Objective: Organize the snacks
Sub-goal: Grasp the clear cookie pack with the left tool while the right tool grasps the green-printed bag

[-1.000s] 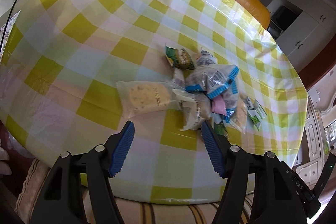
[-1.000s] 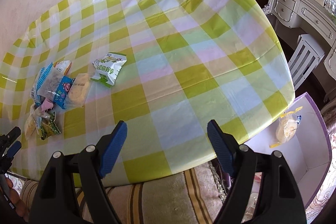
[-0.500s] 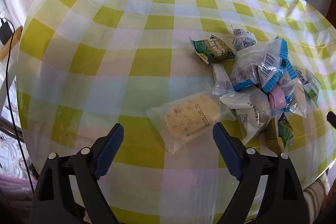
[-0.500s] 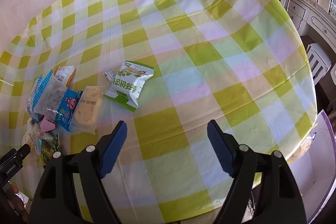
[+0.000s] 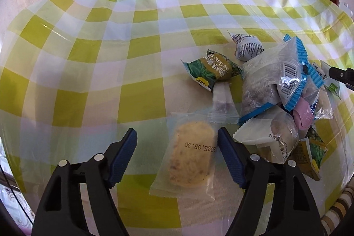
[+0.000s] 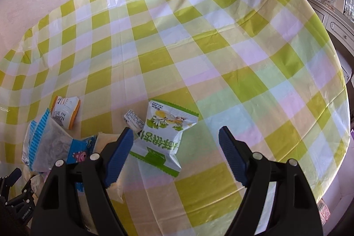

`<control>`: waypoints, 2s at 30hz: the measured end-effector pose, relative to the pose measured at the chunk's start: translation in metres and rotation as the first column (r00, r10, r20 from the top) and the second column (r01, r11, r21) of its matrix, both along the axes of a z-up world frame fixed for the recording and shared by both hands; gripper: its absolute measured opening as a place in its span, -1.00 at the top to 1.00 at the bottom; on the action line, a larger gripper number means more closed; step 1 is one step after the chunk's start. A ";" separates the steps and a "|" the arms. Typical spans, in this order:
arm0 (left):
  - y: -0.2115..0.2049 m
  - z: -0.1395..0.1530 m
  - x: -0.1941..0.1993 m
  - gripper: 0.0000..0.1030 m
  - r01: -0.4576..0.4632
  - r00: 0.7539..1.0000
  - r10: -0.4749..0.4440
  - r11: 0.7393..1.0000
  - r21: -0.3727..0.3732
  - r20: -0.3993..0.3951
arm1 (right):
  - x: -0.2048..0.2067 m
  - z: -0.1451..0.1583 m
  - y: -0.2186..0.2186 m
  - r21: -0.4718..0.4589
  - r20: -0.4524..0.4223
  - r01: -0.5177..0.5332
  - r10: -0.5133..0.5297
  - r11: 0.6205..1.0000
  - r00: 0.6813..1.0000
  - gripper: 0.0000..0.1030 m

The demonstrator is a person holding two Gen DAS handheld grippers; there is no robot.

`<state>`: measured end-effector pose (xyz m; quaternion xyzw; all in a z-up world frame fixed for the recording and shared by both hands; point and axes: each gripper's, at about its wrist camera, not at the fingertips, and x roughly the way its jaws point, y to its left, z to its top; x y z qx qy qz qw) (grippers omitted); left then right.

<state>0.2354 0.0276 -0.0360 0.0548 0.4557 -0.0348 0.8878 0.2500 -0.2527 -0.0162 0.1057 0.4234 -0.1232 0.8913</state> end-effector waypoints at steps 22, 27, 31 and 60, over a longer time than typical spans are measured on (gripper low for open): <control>0.015 0.001 -0.010 0.15 -0.016 1.000 0.016 0.992 -0.124 -0.003 | 0.008 -0.022 -0.013 -0.126 -0.052 -0.050 0.043 0.991 0.998 -0.35; 0.017 0.002 -0.017 -0.19 -0.052 0.999 0.051 0.994 -0.098 -0.012 | 0.009 -0.022 -0.012 -0.139 -0.051 -0.076 0.069 0.987 0.996 -0.45; 0.019 0.001 -0.020 0.10 -0.078 0.997 0.075 0.993 -0.087 -0.035 | 0.010 -0.023 -0.019 -0.107 -0.047 -0.089 0.085 0.990 0.995 -0.47; -0.010 0.053 -0.082 0.34 -0.097 0.992 0.107 0.987 -0.124 0.073 | -0.069 0.011 -0.019 -0.095 -0.028 -0.188 0.186 0.978 0.982 0.31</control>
